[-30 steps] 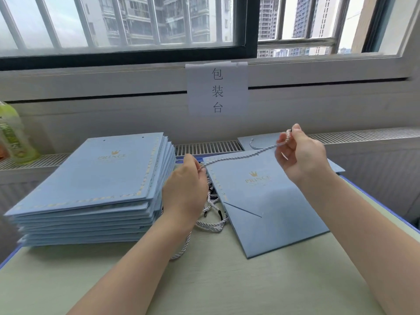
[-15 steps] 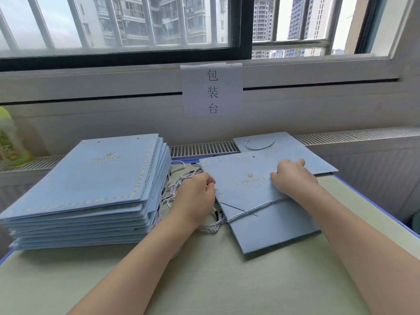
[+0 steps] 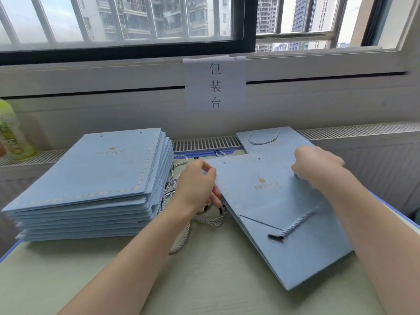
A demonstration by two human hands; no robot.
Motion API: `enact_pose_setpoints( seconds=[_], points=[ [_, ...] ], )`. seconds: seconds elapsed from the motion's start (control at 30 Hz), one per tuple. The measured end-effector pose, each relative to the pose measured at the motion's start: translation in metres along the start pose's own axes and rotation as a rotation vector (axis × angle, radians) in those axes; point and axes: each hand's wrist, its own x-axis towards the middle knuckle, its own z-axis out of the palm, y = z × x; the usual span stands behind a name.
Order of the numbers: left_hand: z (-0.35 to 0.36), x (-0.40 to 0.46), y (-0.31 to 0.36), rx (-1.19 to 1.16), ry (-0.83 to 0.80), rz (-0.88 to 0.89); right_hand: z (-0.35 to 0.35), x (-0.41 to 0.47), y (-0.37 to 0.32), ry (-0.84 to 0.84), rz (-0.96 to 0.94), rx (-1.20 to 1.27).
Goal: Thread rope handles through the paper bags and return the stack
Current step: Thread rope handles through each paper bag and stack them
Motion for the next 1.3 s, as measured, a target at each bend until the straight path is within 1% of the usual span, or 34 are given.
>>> enact_pose_setpoints(
  seconds=[0.03,0.07,0.1,0.13,0.17,0.2,0.23,0.3,0.33,0.4,0.47,0.5,0.53,0.6,0.67,0.73,0.8,0.9,0.97,1.07,1.2,1.3],
  points=[
    [0.000,-0.001,-0.002,0.136,0.012,0.036,-0.003,-0.002,-0.001,0.025,0.004,-0.015],
    [0.000,-0.001,-0.003,0.330,0.046,0.093,-0.005,-0.003,-0.002,0.047,-0.003,-0.014],
    [0.000,-0.001,-0.006,0.539,0.098,0.148,-0.005,-0.004,-0.005,0.071,-0.024,0.024],
    [0.000,-0.002,-0.007,0.690,0.153,0.189,-0.004,-0.002,-0.009,0.086,-0.062,0.102],
    [0.000,-0.002,-0.007,0.765,0.189,0.221,-0.002,-0.002,-0.013,0.096,-0.118,0.196],
    [0.000,-0.002,-0.007,0.791,0.206,0.255,0.000,-0.002,-0.017,0.098,-0.184,0.300],
    [0.001,-0.001,-0.009,0.807,0.192,0.295,0.003,-0.004,-0.022,0.089,-0.252,0.406],
    [0.003,0.003,-0.015,0.849,0.097,0.355,0.006,-0.012,-0.033,0.075,-0.421,0.594],
    [0.004,0.004,-0.018,0.863,0.044,0.349,0.008,-0.016,-0.039,0.077,-0.509,0.678],
    [0.007,0.005,-0.022,0.884,-0.023,0.299,0.011,-0.023,-0.047,0.064,-0.611,0.825],
    [0.008,0.005,-0.025,0.897,-0.048,0.268,0.016,-0.026,-0.052,0.042,-0.652,0.877],
    [0.008,0.005,-0.025,0.892,-0.049,0.255,0.019,-0.026,-0.053,0.039,-0.674,0.839],
    [0.008,0.005,-0.023,0.882,-0.045,0.241,0.022,-0.027,-0.053,0.042,-0.711,0.751],
    [0.006,0.005,-0.020,0.869,-0.040,0.222,0.023,-0.030,-0.053,0.020,-0.792,0.497],
    [0.004,0.004,-0.017,0.901,-0.061,0.196,0.019,-0.033,-0.050,-0.086,-0.825,0.340],
    [0.004,0.004,-0.015,0.945,-0.088,0.164,0.015,-0.035,-0.047,-0.186,-0.840,0.274],
    [0.004,0.004,-0.014,0.970,-0.100,0.146,0.013,-0.036,-0.047,-0.187,-0.855,0.256],
    [0.004,0.005,-0.015,0.953,-0.095,0.130,0.020,-0.038,-0.053,-0.188,-0.857,0.294],
    [0.003,0.005,-0.015,0.900,-0.084,0.118,0.027,-0.037,-0.055,-0.145,-0.858,0.325],
    [0.001,0.007,-0.014,0.767,-0.053,0.108,0.035,-0.031,-0.058,-0.042,-0.834,0.454],
    [-0.001,0.010,-0.011,0.503,-0.021,0.024,0.036,-0.031,-0.058,0.068,-0.862,0.468],
    [-0.001,0.010,-0.008,0.438,-0.011,-0.018,0.034,-0.032,-0.059,0.114,-0.879,0.515]
  ],
)
